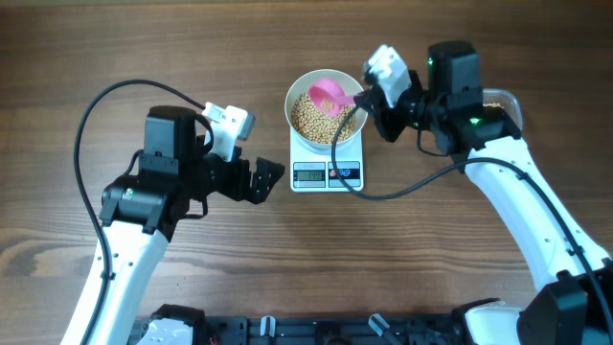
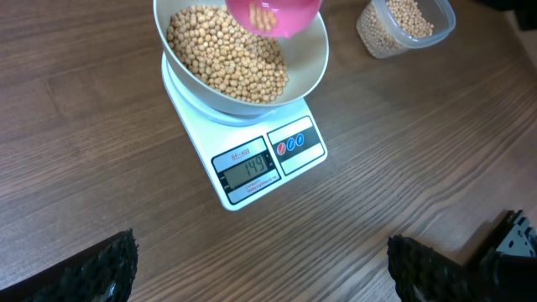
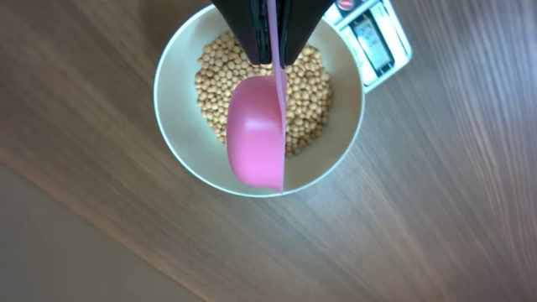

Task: Scoop item into bowl and weigh 150g on scale

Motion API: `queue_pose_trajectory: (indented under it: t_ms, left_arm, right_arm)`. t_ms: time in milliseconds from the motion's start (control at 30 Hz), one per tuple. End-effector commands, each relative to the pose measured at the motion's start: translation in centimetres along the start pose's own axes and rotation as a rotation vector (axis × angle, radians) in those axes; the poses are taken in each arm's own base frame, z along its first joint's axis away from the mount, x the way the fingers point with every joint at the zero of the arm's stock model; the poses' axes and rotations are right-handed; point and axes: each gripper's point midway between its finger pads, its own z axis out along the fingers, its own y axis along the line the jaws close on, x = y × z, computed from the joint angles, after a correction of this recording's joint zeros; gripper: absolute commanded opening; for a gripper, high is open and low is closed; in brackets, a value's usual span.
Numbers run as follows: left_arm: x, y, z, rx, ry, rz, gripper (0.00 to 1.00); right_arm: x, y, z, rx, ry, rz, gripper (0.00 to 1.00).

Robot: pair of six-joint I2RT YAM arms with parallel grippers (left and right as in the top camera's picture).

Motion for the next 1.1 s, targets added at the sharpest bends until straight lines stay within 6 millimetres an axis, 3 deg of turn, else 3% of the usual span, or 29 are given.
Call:
queue_pose_trajectory:
  t_ms: [0, 133, 300, 1067]
  left_arm:
    - [0.0, 0.0, 0.0, 0.01, -0.001, -0.013, 1.0]
    - [0.0, 0.0, 0.0, 0.01, -0.001, -0.013, 1.0]
    - [0.0, 0.0, 0.0, 0.01, -0.001, -0.013, 1.0]
    - [0.0, 0.0, 0.0, 0.01, -0.001, -0.013, 1.0]
  right_arm:
    - [-1.1, -1.0, 0.0, 0.057, -0.018, -0.016, 0.04]
    - [-3.0, -1.6, -0.1, 0.067, -0.1, 0.137, 0.04]
    - [-4.8, -0.1, -0.4, -0.043, -0.176, 0.233, 0.04]
    - [-4.8, 0.1, -0.4, -0.051, -0.177, 0.214, 0.04]
